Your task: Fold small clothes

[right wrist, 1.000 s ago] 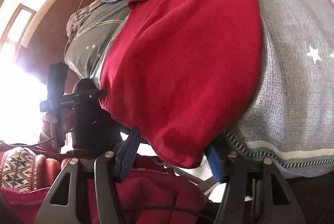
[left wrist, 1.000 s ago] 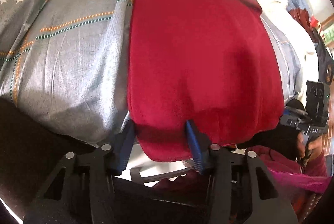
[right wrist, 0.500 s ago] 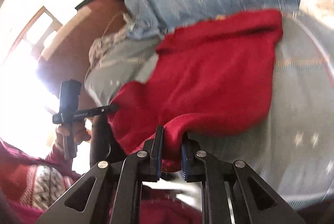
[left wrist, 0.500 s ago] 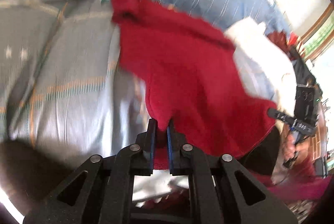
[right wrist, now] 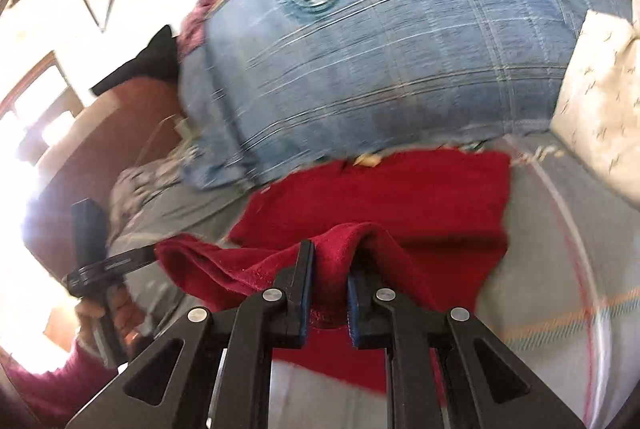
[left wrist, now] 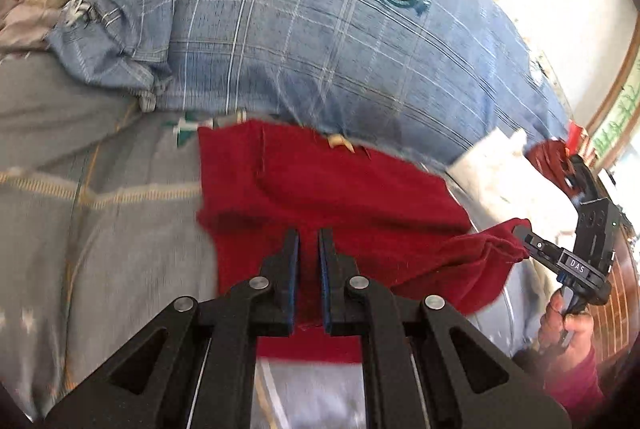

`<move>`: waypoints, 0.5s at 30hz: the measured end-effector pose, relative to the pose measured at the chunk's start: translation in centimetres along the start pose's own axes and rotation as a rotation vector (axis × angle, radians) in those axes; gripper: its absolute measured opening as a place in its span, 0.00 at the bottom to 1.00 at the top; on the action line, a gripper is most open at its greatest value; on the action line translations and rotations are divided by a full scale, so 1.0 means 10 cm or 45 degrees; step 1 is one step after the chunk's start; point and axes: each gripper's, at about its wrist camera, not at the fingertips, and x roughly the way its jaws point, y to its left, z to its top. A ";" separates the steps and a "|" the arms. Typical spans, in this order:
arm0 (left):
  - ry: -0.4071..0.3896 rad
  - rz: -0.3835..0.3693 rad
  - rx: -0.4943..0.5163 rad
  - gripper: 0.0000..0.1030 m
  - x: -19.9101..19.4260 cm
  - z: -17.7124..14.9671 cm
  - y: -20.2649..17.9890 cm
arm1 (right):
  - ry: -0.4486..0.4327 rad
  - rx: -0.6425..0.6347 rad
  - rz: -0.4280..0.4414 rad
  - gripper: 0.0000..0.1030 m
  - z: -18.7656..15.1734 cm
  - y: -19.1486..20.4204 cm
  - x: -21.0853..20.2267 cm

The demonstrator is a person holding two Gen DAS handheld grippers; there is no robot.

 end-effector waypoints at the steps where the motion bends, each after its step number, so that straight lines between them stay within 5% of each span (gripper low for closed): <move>1: -0.001 0.006 -0.006 0.06 0.08 0.07 0.01 | -0.006 0.028 -0.007 0.13 0.08 -0.06 0.08; 9: 0.010 0.078 -0.057 0.06 0.72 0.56 0.11 | -0.017 0.153 -0.064 0.12 0.55 -0.54 0.61; 15: 0.069 0.145 -0.125 0.07 1.16 0.75 0.28 | 0.096 0.245 -0.098 0.17 0.78 -0.80 1.18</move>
